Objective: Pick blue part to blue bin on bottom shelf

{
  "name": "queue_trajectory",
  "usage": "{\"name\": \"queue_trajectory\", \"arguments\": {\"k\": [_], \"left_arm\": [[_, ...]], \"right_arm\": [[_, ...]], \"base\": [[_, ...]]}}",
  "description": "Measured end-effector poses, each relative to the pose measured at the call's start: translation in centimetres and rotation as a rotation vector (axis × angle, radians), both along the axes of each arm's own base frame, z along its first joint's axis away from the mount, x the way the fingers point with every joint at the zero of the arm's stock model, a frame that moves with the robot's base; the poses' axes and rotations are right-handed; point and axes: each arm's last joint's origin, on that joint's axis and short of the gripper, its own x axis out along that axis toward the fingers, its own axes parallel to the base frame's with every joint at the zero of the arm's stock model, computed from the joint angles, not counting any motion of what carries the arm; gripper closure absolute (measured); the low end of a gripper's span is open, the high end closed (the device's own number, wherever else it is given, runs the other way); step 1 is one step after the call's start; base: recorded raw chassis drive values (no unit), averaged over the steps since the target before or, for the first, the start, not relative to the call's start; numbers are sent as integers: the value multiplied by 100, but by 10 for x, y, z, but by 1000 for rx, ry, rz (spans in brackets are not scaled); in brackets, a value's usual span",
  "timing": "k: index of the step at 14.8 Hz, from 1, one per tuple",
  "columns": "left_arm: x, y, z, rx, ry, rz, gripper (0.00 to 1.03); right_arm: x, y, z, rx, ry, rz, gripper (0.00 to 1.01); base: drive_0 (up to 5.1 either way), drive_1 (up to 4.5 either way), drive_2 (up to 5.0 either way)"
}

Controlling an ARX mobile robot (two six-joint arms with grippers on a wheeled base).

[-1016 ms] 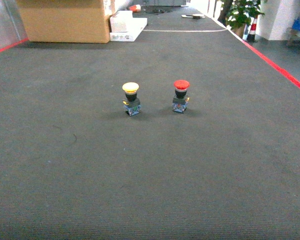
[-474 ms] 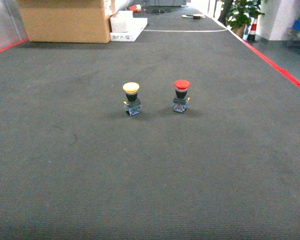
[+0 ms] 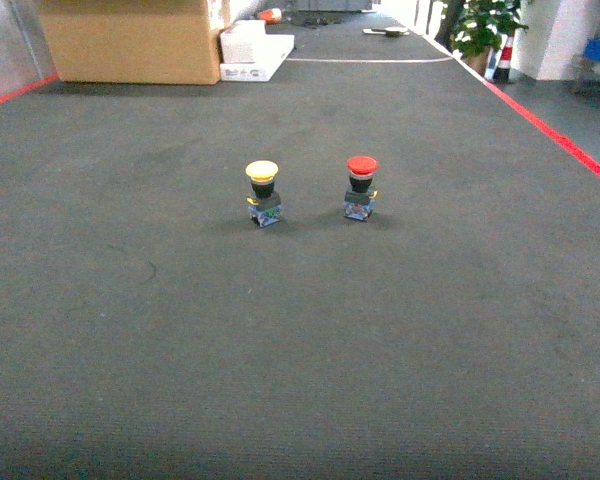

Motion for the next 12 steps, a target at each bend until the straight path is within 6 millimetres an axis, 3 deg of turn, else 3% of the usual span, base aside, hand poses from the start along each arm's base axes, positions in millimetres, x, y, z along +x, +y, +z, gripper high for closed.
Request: {"name": "queue_trajectory", "arguments": {"k": [4, 12], "left_arm": [[-1, 0, 1, -7, -9, 2, 59], [0, 0, 0, -5, -4, 0, 59]], "right_arm": [[0, 0, -1, 0, 6, 0, 3], [0, 0, 0, 0, 2, 0, 3]], "base": [[-16, -123, 91], [-173, -173, -173]]}}
